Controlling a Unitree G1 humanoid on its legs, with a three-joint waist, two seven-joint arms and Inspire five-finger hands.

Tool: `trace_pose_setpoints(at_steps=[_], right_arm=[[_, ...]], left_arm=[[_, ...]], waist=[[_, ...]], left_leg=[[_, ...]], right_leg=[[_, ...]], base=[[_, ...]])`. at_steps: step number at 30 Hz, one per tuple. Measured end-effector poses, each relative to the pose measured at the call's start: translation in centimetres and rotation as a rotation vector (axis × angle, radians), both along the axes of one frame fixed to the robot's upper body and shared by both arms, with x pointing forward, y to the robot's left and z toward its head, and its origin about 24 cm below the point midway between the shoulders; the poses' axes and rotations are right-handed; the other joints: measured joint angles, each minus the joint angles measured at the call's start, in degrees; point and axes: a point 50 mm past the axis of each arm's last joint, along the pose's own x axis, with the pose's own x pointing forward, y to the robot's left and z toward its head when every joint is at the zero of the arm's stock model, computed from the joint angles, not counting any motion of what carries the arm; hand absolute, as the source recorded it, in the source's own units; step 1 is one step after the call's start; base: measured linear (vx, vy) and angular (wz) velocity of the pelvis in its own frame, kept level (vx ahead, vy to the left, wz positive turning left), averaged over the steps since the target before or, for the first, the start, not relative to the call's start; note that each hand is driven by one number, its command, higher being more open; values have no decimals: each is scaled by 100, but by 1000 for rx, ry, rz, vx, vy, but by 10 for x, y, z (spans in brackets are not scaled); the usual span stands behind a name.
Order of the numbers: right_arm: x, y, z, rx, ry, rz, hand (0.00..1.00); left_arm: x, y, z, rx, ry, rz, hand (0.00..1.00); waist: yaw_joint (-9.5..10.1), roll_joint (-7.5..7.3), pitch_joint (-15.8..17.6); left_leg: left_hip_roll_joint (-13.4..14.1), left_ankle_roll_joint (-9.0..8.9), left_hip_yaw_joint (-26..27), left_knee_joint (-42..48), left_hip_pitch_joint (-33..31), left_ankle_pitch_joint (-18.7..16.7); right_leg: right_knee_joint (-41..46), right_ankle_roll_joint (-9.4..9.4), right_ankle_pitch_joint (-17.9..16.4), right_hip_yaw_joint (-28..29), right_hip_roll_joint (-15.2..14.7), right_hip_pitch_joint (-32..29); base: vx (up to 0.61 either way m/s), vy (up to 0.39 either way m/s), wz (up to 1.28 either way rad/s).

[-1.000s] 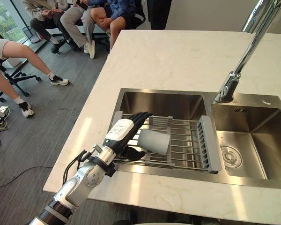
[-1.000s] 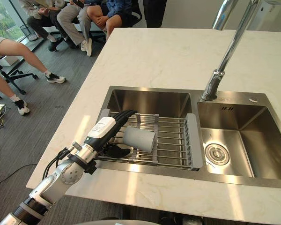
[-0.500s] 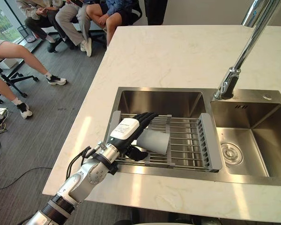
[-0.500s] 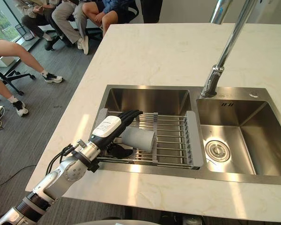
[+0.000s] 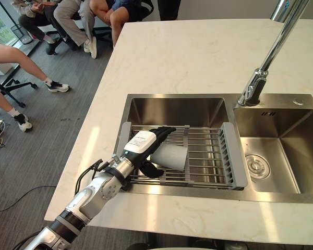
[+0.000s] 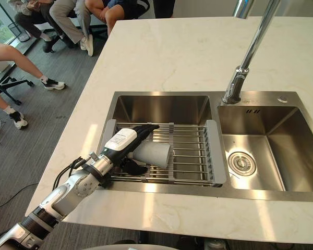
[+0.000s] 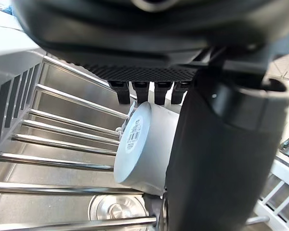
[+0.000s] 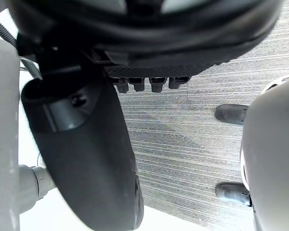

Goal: Walk over to the sink, pick up the cup, carry it to the dishwasher, place the cup inside the dishwasher, then close the dishwasher door

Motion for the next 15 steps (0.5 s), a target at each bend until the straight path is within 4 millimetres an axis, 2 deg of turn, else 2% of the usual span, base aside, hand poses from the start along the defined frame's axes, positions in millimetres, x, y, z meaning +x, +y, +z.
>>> trace_pose_setpoints(at_steps=[15], right_arm=[[2, 0, 1, 0, -7, 0, 100]], left_arm=[[3, 1, 1, 14, -1, 2, 0]], waist=[[-22, -17, 49]], left_leg=[[2, 2, 54, -39, -41, 2]], right_leg=[[1, 21, 13, 49, -3, -61]], base=[[-1, 1, -1]])
